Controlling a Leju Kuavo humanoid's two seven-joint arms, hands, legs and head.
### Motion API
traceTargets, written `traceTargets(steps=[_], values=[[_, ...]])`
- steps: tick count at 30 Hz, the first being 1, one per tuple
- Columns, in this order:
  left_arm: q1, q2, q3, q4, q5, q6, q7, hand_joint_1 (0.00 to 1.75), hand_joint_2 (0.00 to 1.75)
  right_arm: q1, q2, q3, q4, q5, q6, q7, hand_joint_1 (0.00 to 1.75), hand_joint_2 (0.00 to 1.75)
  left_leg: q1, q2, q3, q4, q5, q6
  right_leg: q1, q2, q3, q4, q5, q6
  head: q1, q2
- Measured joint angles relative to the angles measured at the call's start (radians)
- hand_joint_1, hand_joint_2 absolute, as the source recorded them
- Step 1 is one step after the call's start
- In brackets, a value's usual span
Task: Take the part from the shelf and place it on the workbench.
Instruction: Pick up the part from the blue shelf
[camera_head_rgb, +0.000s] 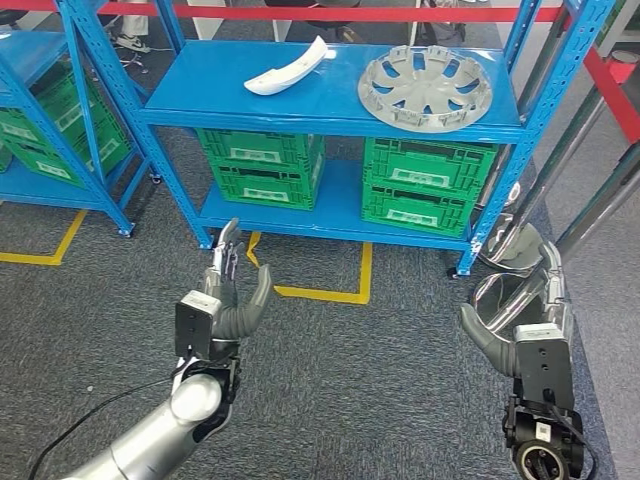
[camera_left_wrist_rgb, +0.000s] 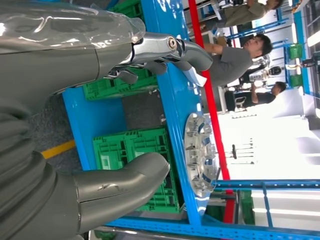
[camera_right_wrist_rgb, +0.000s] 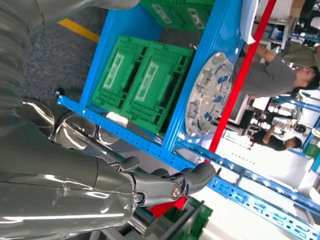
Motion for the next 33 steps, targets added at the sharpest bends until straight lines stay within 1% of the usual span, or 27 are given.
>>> traceTargets(steps=[4,8,12,16,21,25,33], values=[[0.003,0.0,-0.002,-0.001,-0.013,0.0,0.0,0.0,1.75,0.0,0.0,0.0,-0.004,-0.017,0.017,-0.002,0.0,1.75,0.0,0.0,0.0,0.0,0.0,0.0,0.0,0.0,0.0,0.0,0.0,0.0,0.0,0.0],[0.007,0.0,-0.003,-0.001,-0.021,0.0,0.0,0.0,0.0,0.0,0.0,-0.001,-0.008,-0.031,0.026,-0.005,0.0,1.75,0.0,0.0,0.0,0.0,0.0,0.0,0.0,0.0,0.0,0.0,0.0,0.0,0.0,0.0],[0.014,0.0,-0.003,-0.002,-0.043,0.0,0.001,0.0,1.75,0.0,-0.003,-0.004,-0.011,-0.002,0.014,0.017,0.0,1.75,0.0,0.0,0.0,0.0,0.0,0.0,0.0,0.0,0.0,0.0,0.0,0.0,0.0,0.0],[0.03,0.0,-0.002,-0.011,-0.089,0.002,0.002,0.0,1.75,0.0,-0.021,-0.019,-0.025,0.042,0.005,0.065,0.0,1.75,0.0,0.0,0.0,0.0,0.0,0.0,0.0,0.0,0.0,0.0,0.0,0.0,0.0,0.0],[0.041,0.0,-0.001,-0.018,-0.099,0.003,0.002,0.0,1.75,0.0,-0.04,-0.036,-0.042,0.054,0.003,0.079,0.0,1.75,0.0,0.0,0.0,0.0,0.0,0.0,0.0,0.0,0.0,0.0,0.0,0.0,0.0,0.0],[0.044,0.0,-0.001,-0.019,-0.094,0.003,0.002,0.0,0.0,0.001,-0.048,-0.04,-0.05,0.061,0.002,0.083,0.0,1.75,0.0,0.0,0.0,0.0,0.0,0.0,0.0,0.0,0.0,0.0,0.0,0.0,0.0,0.0],[0.045,0.0,-0.001,-0.022,-0.034,0.003,-0.001,0.0,0.0,0.013,-0.074,-0.064,-0.066,0.098,0.001,0.144,0.0,1.75,0.0,0.0,0.0,0.0,0.0,0.0,0.0,0.0,0.0,0.0,0.0,0.0,0.0,0.0]])
